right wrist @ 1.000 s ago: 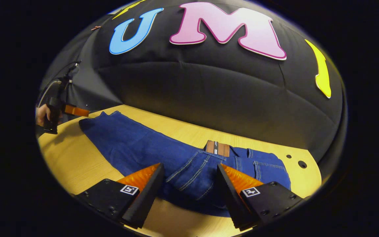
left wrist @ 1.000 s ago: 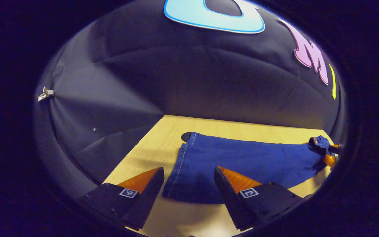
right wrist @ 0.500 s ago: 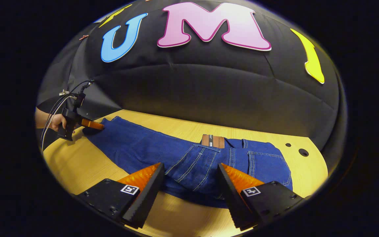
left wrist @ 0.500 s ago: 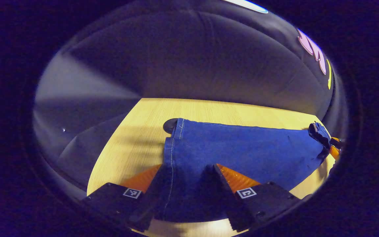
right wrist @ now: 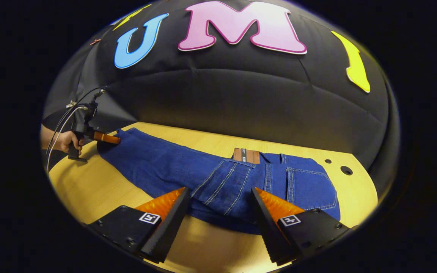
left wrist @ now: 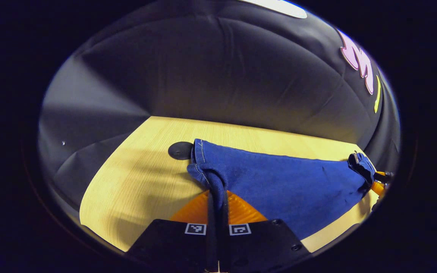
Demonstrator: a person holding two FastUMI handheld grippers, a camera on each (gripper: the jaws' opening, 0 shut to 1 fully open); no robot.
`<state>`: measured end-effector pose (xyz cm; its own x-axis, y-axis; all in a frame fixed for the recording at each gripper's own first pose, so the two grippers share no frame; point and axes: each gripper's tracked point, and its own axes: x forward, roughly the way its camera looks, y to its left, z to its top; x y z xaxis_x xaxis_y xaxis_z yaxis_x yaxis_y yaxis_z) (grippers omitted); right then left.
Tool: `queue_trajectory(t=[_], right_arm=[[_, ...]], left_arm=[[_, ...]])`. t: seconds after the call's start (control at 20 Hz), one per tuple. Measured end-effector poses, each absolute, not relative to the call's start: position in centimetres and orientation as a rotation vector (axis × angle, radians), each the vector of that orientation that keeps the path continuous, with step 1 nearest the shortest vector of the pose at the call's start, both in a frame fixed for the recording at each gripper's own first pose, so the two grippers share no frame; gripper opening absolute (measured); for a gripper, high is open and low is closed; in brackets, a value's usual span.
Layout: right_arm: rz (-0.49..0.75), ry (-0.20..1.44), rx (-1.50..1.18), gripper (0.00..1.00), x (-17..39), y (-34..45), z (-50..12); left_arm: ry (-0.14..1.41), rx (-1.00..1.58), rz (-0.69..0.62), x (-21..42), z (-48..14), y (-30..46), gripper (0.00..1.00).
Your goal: Grasp the waist and the cuffs of the jeans and fold them to make the two legs overlap; first hold the waist and fold one-third of the jeans toward the cuffs, then hold the cuffs and fold the remaining one-third in the same direction to finish folding.
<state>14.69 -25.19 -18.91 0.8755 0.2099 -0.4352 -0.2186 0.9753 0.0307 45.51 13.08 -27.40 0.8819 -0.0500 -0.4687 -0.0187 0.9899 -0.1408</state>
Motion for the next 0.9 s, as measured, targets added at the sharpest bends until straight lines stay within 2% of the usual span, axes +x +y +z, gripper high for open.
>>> queue_trajectory(t=[0.3,0.35,0.45,0.5,0.55,0.7,0.9], right_arm=[[0.138,0.395,-0.061,0.97,13.8,-30.5,-15.5],[0.12,0.381,-0.069,0.94,13.6,-31.6,-14.6],[0.089,0.375,-0.09,0.97,12.8,-34.0,-13.0],[0.076,0.376,-0.095,0.94,12.4,-35.1,-12.1],[0.063,0.375,-0.095,0.97,11.9,-36.2,-11.3],[0.018,0.366,-0.086,0.97,10.3,-39.8,-8.8],[-0.033,0.378,-0.077,0.97,7.9,-44.6,-6.9]], left_arm=[[0.353,-0.098,-0.092,43.1,-16.9,7.1,0.07],[0.345,-0.077,-0.098,42.7,-14.9,5.8,0.07],[0.34,-0.063,-0.117,42.0,-11.5,2.4,0.07],[0.338,-0.071,-0.135,41.8,-9.8,0.2,0.07],[0.339,-0.085,-0.157,41.5,-8.5,-2.6,0.06],[0.353,-0.109,-0.24,40.0,-4.4,-12.0,0.06],[0.409,-0.057,-0.316,40.2,-3.5,-22.9,0.07]])
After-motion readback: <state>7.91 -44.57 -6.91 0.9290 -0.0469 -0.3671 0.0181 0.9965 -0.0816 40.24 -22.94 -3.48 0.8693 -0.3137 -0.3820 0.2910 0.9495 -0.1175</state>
